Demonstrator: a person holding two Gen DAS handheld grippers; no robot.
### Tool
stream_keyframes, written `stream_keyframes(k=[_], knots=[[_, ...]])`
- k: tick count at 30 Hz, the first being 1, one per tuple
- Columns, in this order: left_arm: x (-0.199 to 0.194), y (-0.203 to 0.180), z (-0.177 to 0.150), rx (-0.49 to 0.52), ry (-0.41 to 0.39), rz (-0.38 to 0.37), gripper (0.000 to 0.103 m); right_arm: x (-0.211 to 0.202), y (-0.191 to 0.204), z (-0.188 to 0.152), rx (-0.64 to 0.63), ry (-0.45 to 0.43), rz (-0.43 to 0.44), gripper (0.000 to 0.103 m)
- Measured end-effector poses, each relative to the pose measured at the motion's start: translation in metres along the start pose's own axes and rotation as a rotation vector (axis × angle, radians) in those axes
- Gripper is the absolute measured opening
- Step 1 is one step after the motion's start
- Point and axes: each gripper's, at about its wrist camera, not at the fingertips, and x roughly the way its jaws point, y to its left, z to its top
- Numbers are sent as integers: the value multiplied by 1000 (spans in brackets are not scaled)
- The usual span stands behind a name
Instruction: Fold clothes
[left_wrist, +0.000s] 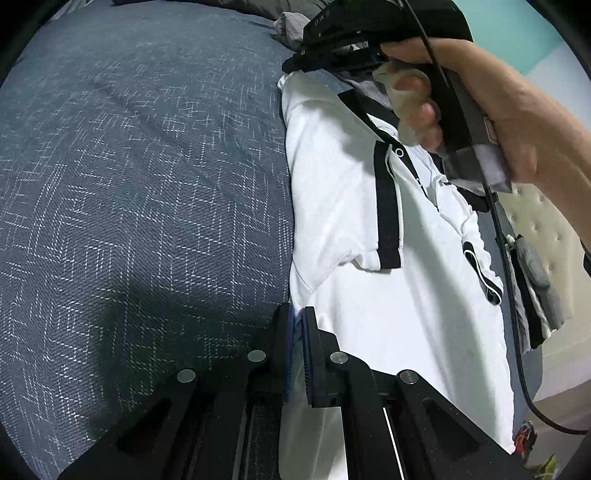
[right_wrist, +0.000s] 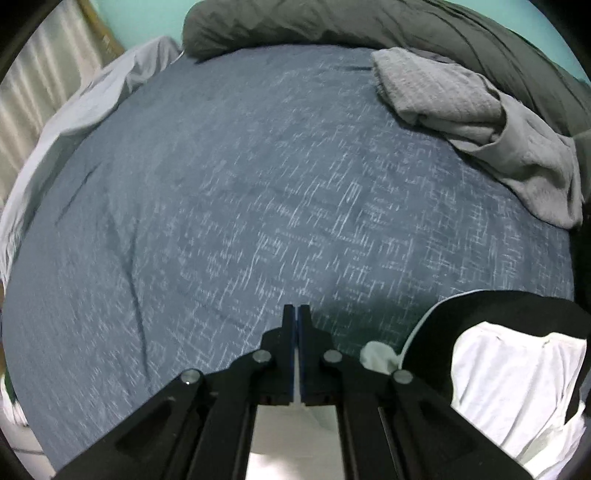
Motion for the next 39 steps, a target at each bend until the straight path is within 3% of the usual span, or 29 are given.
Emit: stream_keyframes(k=[4,8,9,11,13,14,16,19,23,26,30,31,32,34,39], knots=[[-9,11,-2,-7,1,-8,4,8,1,8,-7,-19,22,1],[-25,26,-3,-45,-14,-34,5,16,8,6,-53,76,75,1],[-33,30,-2,-58,-29,-39,5,10,6,6,-60,54,59,2],[-51,34,0,-64,-88,-46,7,-4,-3,7,-28,18,73,14],[-66,37,3,-68,-138,-51,21,-18,-13,7,9,-9,86,32],[-67,38,4,-65,-145,-50,29,-25,-15,3,12,-9,86,33],[-68,41,6,-62,-151,-50,31,-39,-19,-4,18,-9,84,33],[-60,35,7,-40,-136,-45,30,-36,-24,-10,-18,9,97,33],[-12,-1,33,-13,-127,-45,29,-23,-22,-16,-84,39,108,33],[12,-19,41,-18,-117,-43,10,-24,-19,-26,-109,48,110,33],[71,-77,57,-9,-111,-52,7,-7,-3,-27,-173,88,99,33],[73,-80,58,-5,-110,-53,7,-2,1,-28,-193,108,92,32],[73,-81,57,-2,-107,-54,7,4,6,-29,-213,127,84,18],[76,-84,57,4,-105,-54,6,9,9,-29,-220,128,57,4],[75,-84,53,14,-95,-32,6,5,4,-14,-142,52,0,1]])
